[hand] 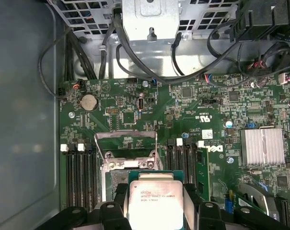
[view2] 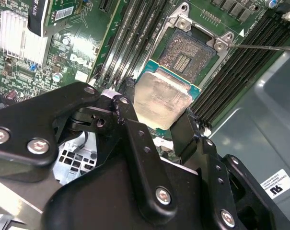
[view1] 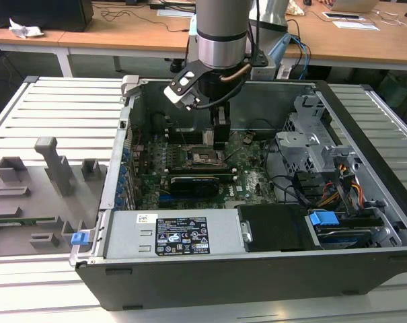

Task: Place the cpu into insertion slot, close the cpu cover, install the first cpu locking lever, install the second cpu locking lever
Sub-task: 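Place the cpu into insertion slot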

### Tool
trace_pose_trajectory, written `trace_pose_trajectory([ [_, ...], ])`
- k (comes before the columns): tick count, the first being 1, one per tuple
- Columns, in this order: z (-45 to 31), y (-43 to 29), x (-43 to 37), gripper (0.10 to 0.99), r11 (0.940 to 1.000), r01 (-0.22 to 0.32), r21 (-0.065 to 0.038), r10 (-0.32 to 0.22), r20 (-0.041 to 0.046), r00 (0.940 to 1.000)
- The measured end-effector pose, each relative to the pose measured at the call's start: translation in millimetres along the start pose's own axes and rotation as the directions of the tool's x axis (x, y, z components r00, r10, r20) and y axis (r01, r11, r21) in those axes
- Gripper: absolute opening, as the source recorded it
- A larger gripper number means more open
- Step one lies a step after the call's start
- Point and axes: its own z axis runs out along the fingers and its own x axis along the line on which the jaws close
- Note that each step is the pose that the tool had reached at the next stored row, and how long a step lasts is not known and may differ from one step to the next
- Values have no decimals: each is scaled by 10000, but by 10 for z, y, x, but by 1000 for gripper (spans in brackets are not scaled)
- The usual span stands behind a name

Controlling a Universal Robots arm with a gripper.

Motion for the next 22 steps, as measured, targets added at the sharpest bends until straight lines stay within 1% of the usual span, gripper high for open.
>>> trace_pose_trajectory([
  [22,103,-9,-2,541,10000,-1,1,1,-12,10000],
])
